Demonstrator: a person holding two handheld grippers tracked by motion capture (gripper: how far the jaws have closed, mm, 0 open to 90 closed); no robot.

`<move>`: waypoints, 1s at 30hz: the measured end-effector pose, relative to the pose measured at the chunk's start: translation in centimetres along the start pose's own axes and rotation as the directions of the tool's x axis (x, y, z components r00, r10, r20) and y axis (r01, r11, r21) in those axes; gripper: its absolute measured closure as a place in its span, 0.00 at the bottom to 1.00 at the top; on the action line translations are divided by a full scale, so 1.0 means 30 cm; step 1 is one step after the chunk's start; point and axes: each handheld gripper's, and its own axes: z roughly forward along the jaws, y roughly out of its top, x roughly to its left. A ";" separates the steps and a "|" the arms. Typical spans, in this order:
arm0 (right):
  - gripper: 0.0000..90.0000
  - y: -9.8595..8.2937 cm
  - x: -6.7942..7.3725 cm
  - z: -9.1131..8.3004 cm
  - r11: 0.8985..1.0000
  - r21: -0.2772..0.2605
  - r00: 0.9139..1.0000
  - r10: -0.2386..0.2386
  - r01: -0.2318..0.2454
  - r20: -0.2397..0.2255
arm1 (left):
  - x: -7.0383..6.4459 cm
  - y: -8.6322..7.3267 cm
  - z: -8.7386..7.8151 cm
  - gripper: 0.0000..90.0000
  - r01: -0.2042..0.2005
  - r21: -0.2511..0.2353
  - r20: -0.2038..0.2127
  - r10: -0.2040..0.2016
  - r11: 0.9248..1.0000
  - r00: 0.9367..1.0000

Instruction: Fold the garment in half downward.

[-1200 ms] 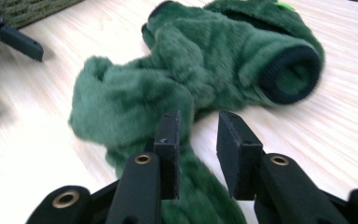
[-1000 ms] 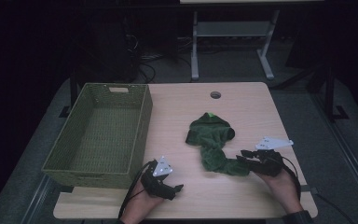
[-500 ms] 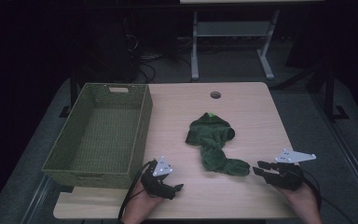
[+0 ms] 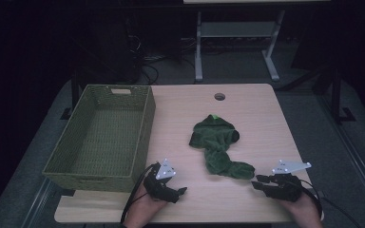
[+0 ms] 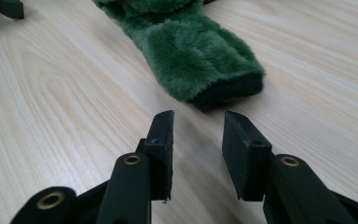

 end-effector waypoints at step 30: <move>0.98 0.098 -0.004 -0.023 0.989 -0.135 0.997 -0.068 0.064 -0.025 | 0.004 0.002 0.001 0.16 -0.011 0.005 0.006 0.011 1.000 1.000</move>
